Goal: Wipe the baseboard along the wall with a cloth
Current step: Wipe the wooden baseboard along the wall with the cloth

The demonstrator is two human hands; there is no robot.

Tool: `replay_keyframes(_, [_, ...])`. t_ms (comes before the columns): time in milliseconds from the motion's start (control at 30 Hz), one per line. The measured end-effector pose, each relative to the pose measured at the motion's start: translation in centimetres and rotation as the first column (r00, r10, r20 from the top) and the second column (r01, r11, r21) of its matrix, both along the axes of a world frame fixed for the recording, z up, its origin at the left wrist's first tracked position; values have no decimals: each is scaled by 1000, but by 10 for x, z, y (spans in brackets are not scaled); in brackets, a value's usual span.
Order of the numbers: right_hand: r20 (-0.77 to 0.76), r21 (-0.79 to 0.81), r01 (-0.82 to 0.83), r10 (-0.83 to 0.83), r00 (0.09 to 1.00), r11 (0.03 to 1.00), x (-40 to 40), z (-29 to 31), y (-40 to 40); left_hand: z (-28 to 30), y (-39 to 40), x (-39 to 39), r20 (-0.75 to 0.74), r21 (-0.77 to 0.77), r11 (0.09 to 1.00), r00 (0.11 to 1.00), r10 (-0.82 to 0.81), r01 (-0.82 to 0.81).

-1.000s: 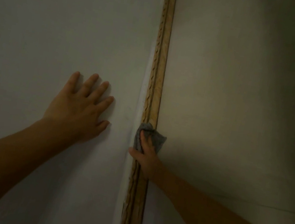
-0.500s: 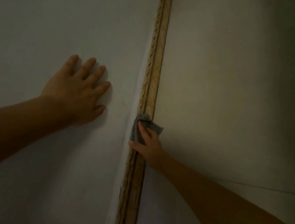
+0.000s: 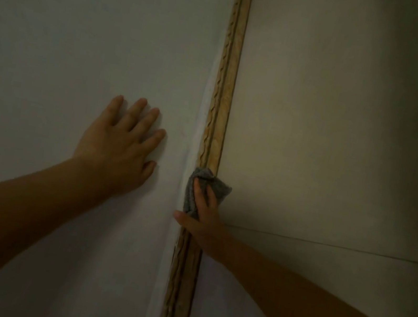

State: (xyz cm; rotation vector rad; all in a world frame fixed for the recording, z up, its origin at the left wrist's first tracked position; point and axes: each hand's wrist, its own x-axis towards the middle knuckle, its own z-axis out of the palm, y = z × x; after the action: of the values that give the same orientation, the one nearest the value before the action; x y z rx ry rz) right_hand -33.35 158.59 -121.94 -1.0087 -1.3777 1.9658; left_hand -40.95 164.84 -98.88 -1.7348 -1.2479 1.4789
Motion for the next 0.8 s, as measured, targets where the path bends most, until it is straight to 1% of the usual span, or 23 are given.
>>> replay_keyframes(167, [11, 40, 16, -16, 1000, 999, -5, -1, 3, -1, -18, 0, 22, -12, 1000, 1000, 12, -12])
replay_keyframes(300, [39, 40, -19, 17, 999, 999, -7, -4, -2, 0, -26, 0, 32, -23, 1000, 999, 3, -2])
replay_keyframes(367, [15, 37, -23, 22, 1000, 999, -5, -3, 4, 1, -27, -1, 34, -38, 999, 999, -11, 12])
replay_keyframes(467, [-51, -11, 2, -2, 999, 1000, -2, 1, 14, 0, -32, -2, 45, -39, 999, 999, -30, 32])
replay_keyframes(567, [-66, -24, -1, 0, 998, 1000, 0, 0, 14, -2, -42, -1, 49, -40, 999, 999, -23, 25])
replay_keyframes(733, [4, 19, -27, 27, 1000, 999, -3, -3, -1, -3, -51, -1, 131, -40, 999, 991, -20, 25])
replay_keyframes(800, [-16, 19, -3, 4, 1000, 1000, -3, -3, 0, -1, -57, -1, 134, -35, 999, 991, -20, 25])
